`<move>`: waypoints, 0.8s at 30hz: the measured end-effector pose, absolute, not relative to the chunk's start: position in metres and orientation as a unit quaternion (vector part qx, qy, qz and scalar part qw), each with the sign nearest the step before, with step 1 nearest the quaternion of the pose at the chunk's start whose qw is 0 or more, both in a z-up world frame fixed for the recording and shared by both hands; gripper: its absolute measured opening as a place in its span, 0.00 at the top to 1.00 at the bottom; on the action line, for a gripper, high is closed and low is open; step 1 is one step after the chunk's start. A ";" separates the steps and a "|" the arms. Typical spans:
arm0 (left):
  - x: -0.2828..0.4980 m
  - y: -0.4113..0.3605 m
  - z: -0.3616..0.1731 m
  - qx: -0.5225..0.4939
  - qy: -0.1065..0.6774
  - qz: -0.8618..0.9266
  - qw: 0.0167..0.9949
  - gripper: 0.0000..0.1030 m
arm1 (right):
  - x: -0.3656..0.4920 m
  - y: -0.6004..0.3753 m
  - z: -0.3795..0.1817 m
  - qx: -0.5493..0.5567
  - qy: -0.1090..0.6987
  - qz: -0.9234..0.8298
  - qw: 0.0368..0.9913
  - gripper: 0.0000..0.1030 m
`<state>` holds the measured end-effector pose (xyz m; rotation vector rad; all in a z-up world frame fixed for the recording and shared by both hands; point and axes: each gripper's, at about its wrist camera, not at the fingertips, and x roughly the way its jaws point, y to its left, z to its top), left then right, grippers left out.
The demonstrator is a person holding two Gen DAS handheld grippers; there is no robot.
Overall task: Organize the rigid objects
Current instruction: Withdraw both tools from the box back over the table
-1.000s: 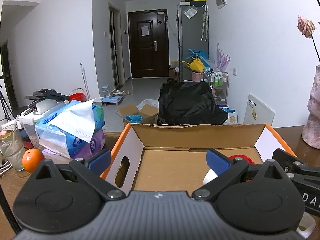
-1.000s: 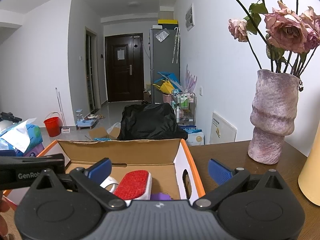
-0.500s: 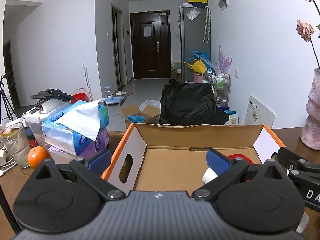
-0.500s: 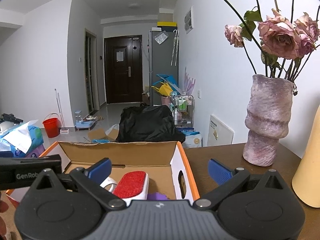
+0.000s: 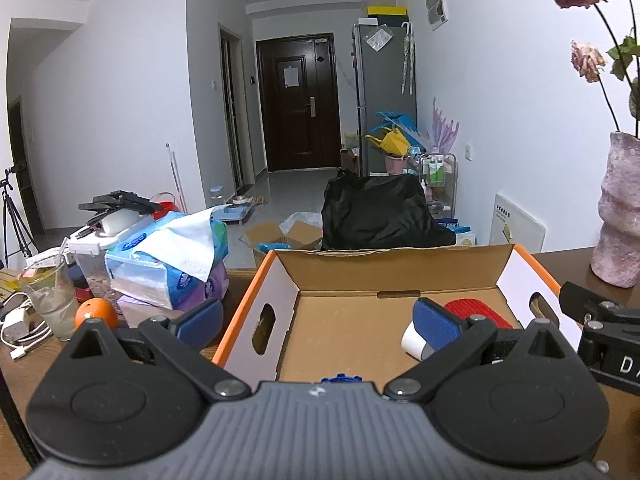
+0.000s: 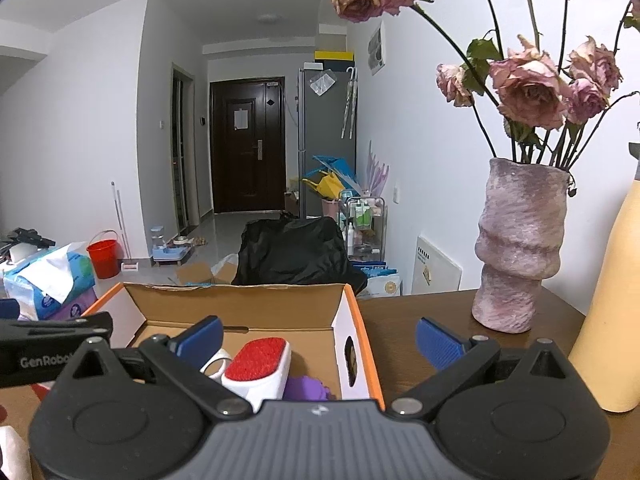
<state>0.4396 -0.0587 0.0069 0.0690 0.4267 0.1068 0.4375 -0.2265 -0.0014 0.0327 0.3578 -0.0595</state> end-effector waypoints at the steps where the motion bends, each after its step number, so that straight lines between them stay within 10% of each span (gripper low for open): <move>1: 0.437 -0.059 0.007 0.035 0.211 0.053 0.975 0.00 | 0.435 -0.227 -0.001 0.016 0.178 -0.029 0.984 0.00; 24: 0.378 -0.048 0.004 0.035 0.215 0.060 0.974 0.00 | 0.374 -0.224 -0.003 -0.006 0.181 -0.011 0.983 0.00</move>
